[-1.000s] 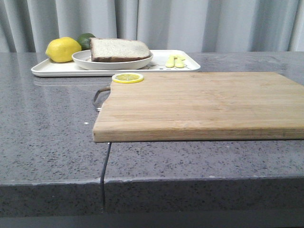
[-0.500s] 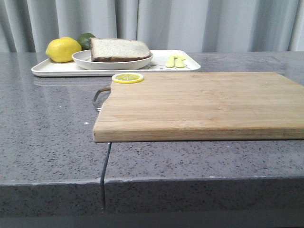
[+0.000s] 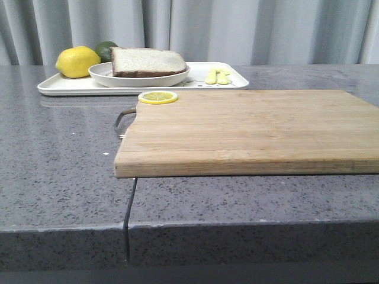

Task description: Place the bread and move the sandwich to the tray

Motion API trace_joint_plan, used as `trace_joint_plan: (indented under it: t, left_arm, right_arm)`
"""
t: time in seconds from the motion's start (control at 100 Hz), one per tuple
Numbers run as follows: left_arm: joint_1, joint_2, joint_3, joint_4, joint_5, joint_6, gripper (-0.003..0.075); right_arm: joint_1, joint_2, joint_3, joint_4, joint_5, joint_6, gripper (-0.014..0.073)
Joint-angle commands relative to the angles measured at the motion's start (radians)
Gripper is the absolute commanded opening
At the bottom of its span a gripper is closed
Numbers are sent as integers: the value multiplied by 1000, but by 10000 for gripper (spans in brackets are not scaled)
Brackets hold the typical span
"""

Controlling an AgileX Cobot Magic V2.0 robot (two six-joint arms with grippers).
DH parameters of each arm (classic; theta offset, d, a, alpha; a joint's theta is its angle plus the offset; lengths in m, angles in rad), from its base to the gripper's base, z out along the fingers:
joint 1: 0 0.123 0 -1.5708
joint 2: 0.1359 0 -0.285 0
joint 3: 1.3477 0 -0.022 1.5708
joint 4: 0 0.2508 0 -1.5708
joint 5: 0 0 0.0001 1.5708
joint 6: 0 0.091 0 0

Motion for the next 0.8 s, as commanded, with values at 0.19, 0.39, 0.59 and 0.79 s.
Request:
trace_joint_plan:
  t: [0.19, 0.39, 0.59, 0.79]
  left_arm:
    - [-8, -32, 15, 0, -86, -10, -19]
    - [-8, -32, 15, 0, -86, -10, -19]
    - [-8, -32, 15, 0, -86, -10, -19]
    - [-8, -32, 15, 0, -86, -10, -19]
  right_arm:
    - [-7, 5, -25, -7, -74, 4, -67]
    - [-7, 5, -25, -7, -74, 4, -67]
    - [-7, 5, -25, -7, -74, 4, -67]
    - [-7, 5, -25, -26, -74, 0, -67]
